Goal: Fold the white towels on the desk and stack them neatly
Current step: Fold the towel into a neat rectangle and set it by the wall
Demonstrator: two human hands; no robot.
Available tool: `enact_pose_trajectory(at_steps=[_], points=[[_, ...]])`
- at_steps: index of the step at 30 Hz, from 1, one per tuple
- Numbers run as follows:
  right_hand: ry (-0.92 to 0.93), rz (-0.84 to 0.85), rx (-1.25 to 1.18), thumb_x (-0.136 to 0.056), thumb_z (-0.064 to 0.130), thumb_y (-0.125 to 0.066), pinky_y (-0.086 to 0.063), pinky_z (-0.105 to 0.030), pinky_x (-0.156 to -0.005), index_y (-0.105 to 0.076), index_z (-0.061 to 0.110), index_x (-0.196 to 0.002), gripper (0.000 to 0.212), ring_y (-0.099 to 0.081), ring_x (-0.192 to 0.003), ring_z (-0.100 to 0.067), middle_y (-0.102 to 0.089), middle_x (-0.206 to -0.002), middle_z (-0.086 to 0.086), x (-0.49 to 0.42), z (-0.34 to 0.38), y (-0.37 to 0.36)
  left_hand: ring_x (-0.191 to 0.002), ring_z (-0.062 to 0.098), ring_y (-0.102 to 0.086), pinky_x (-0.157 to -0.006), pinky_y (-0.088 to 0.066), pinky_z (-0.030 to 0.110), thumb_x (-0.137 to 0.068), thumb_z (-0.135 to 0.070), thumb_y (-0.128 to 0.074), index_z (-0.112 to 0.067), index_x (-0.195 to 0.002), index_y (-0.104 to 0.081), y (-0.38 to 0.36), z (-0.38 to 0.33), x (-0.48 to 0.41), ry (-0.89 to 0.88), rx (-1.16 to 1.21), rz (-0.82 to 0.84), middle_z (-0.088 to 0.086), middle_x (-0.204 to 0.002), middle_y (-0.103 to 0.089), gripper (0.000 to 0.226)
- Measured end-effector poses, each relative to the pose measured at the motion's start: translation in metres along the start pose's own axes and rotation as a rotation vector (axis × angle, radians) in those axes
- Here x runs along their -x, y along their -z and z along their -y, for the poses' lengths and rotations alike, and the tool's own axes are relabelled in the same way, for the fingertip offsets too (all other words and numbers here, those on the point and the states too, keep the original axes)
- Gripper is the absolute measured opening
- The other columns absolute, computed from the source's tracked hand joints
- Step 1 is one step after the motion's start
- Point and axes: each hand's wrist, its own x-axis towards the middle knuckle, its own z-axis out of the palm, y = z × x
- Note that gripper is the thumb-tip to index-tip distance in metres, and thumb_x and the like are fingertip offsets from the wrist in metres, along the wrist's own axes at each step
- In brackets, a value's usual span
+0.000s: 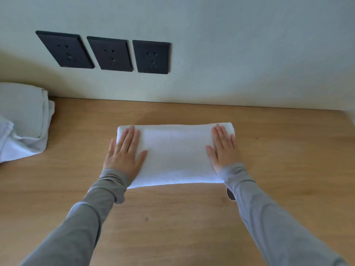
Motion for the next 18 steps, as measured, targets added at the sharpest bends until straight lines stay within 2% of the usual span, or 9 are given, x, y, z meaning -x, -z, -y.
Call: enact_pose_trajectory(at_steps=[3, 6, 9, 11, 13, 14, 16, 17, 18], points=[[-0.024, 0.021, 0.002, -0.099, 0.040, -0.019, 0.009, -0.032, -0.118, 0.004, 0.017, -0.149, 0.060, 0.013, -0.144, -0.008, 0.009, -0.158, 0.003, -0.004, 0.002, -0.002, -0.137, 0.000, 0.019, -0.118, -0.001, 0.040, -0.087, -0.061, -0.001, -0.026, -0.142, 0.019, -0.002, 0.000, -0.004, 0.012, 0.048, 0.025, -0.015, -0.152, 0.018, 0.068], [-0.005, 0.089, -0.028, -0.100, 0.041, -0.020, 0.008, -0.032, -0.118, 0.004, 0.017, -0.149, 0.060, 0.013, -0.144, -0.009, 0.010, -0.158, 0.004, -0.010, 0.002, 0.009, -0.139, 0.002, 0.017, -0.118, 0.001, 0.041, -0.092, -0.054, -0.016, -0.025, -0.145, 0.014, 0.004, -0.002, -0.004, 0.010, 0.069, 0.045, -0.009, -0.156, 0.014, 0.067], [-0.066, 0.001, -0.384, -0.098, 0.034, -0.038, 0.000, -0.031, -0.118, -0.009, 0.014, -0.149, 0.062, 0.001, -0.143, -0.006, -0.003, -0.155, 0.010, 0.010, 0.009, 0.020, -0.144, 0.014, 0.006, -0.117, 0.002, 0.039, -0.095, -0.046, -0.034, -0.016, -0.150, -0.004, 0.014, -0.014, 0.017, 0.115, 0.226, -0.118, 0.001, -0.158, 0.003, 0.069], [-0.283, -0.253, -0.763, -0.093, 0.027, -0.053, -0.021, -0.028, -0.113, -0.028, 0.011, -0.144, 0.059, -0.024, -0.135, -0.007, -0.029, -0.142, 0.010, 0.042, 0.022, 0.021, -0.145, 0.025, -0.006, -0.116, -0.006, 0.041, -0.089, -0.039, -0.054, -0.010, -0.149, -0.014, 0.020, -0.031, 0.041, 0.328, 0.519, -0.334, 0.011, -0.157, -0.007, 0.077], [-0.672, -0.493, -0.999, -0.087, 0.022, -0.064, -0.040, -0.022, -0.093, -0.046, 0.006, -0.129, 0.048, -0.047, -0.118, -0.019, -0.048, -0.123, -0.001, 0.076, 0.032, 0.014, -0.139, 0.032, -0.017, -0.113, -0.016, 0.044, -0.077, -0.032, -0.071, -0.012, -0.148, -0.017, 0.023, -0.051, 0.067, 0.702, 0.867, -0.472, 0.015, -0.153, -0.016, 0.091], [-0.884, -0.512, -1.111, -0.085, 0.022, -0.066, -0.044, -0.020, -0.085, -0.049, 0.003, -0.123, 0.046, -0.053, -0.110, -0.023, -0.053, -0.119, -0.008, 0.091, 0.036, 0.008, -0.133, 0.032, -0.026, -0.110, -0.022, 0.044, -0.072, -0.032, -0.076, -0.015, -0.146, -0.021, 0.023, -0.059, 0.077, 0.927, 1.028, -0.474, 0.014, -0.148, -0.023, 0.094], [-1.218, -0.371, -1.421, -0.084, 0.024, -0.067, -0.047, -0.030, -0.085, -0.049, -0.002, -0.123, 0.050, -0.059, -0.096, -0.026, -0.058, -0.117, -0.017, 0.110, 0.045, -0.002, -0.110, 0.028, -0.042, -0.099, -0.036, 0.039, -0.066, -0.036, -0.081, -0.011, -0.130, -0.040, 0.019, -0.076, 0.092, 1.289, 1.328, -0.292, 0.011, -0.124, -0.043, 0.080], [-1.310, -0.276, -1.596, -0.084, 0.024, -0.067, -0.048, -0.034, -0.088, -0.048, -0.005, -0.125, 0.054, -0.060, -0.087, -0.024, -0.059, -0.116, -0.021, 0.113, 0.051, -0.005, -0.106, 0.027, -0.046, -0.096, -0.040, 0.037, -0.065, -0.038, -0.080, -0.010, -0.124, -0.045, 0.017, -0.084, 0.096, 1.363, 1.516, -0.146, 0.010, -0.113, -0.048, 0.074], [-1.361, -0.200, -1.765, -0.085, 0.025, -0.066, -0.048, -0.036, -0.092, -0.047, -0.008, -0.127, 0.057, -0.059, -0.079, -0.022, -0.060, -0.116, -0.025, 0.112, 0.058, -0.007, -0.110, 0.027, -0.049, -0.099, -0.040, 0.035, -0.067, -0.039, -0.077, -0.008, -0.127, -0.045, 0.015, -0.092, 0.097, 1.371, 1.713, 0.000, 0.011, -0.114, -0.051, 0.075]])
